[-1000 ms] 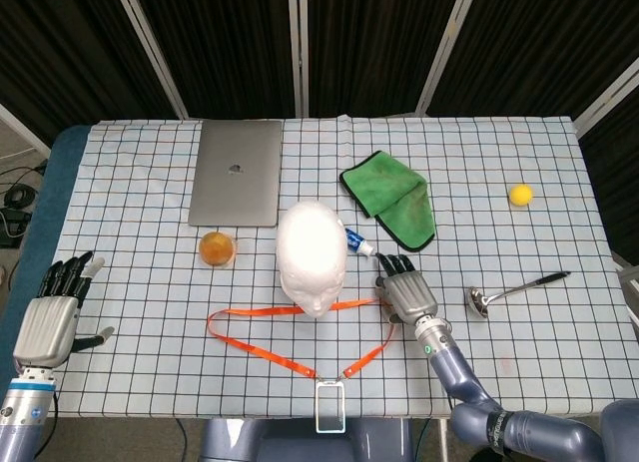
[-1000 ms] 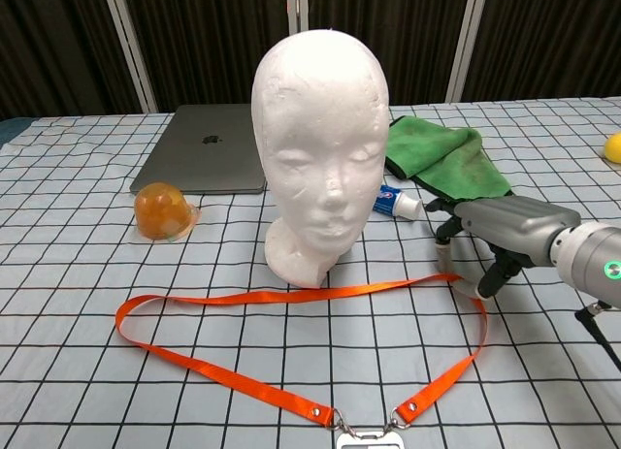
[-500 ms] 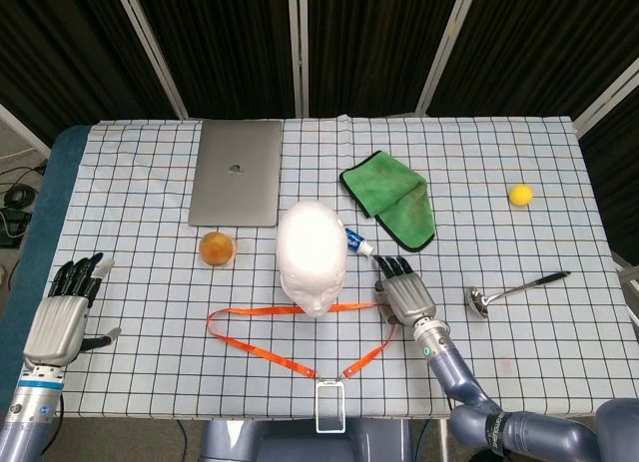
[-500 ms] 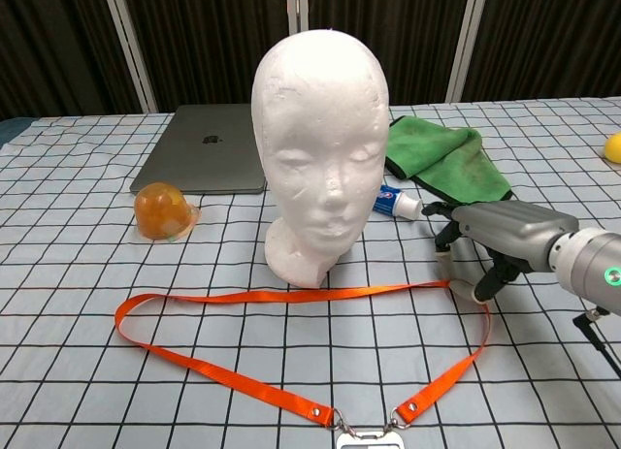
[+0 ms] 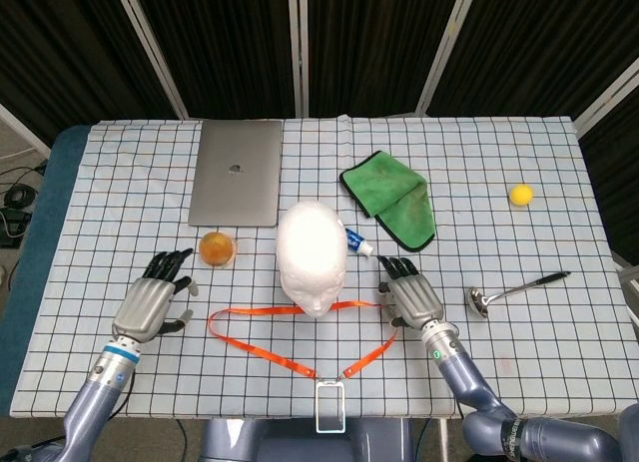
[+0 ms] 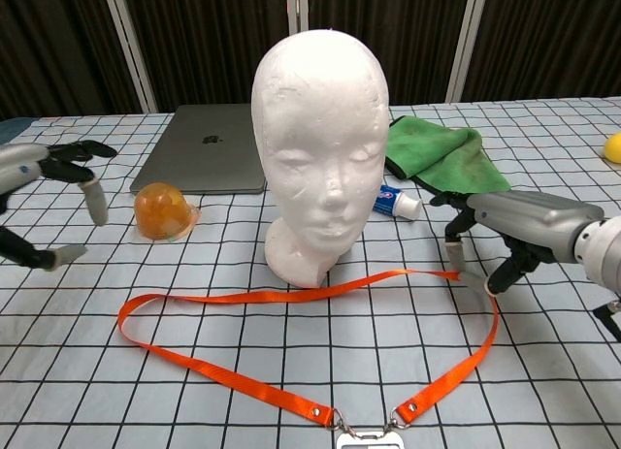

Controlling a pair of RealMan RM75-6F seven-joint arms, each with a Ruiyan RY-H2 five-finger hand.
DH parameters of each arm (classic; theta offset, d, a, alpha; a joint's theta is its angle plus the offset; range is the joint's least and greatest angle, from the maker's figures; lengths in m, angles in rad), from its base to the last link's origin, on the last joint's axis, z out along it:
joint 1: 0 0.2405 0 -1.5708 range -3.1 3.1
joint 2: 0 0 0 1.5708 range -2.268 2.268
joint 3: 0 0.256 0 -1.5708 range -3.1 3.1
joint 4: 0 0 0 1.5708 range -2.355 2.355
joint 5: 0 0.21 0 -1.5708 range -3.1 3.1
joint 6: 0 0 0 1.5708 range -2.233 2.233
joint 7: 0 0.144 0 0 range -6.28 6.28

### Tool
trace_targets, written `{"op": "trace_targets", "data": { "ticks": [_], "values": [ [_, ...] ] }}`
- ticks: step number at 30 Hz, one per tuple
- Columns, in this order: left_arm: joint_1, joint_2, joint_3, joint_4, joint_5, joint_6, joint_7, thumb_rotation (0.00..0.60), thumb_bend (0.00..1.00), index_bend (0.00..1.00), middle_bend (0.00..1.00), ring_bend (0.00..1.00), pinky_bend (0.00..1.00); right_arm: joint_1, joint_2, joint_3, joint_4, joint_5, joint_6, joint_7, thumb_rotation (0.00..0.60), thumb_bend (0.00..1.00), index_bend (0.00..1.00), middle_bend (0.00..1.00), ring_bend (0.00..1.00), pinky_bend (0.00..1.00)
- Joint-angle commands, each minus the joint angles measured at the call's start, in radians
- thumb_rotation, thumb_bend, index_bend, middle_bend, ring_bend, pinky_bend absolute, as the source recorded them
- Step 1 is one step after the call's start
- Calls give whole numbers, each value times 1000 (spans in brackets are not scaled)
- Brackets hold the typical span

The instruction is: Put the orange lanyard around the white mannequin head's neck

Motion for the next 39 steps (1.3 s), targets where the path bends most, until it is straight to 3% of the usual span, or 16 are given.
{"op": "trace_targets", "data": {
  "ticks": [1,16,32,39],
  "values": [
    [-73,-98,-27,47,-108,-69,91,600,397,470,0,0,0,2,8,-2,-10,4,-1,1,600,459,701,22,0,0],
    [-164,-292,-9,246,-212,-125,135,600,434,509,0,0,0,12,17,-17,-11,20,-5,-2,600,460,701,22,0,0],
    [-177,-327,20,308,-215,-101,124,600,534,556,0,0,0,20,14,-25,-5,20,-2,9,600,460,701,22,0,0],
    [-182,-328,27,300,-227,-91,139,600,565,675,0,0,0,22,14,-30,-11,14,2,12,600,460,702,22,0,0]
  ]
}}
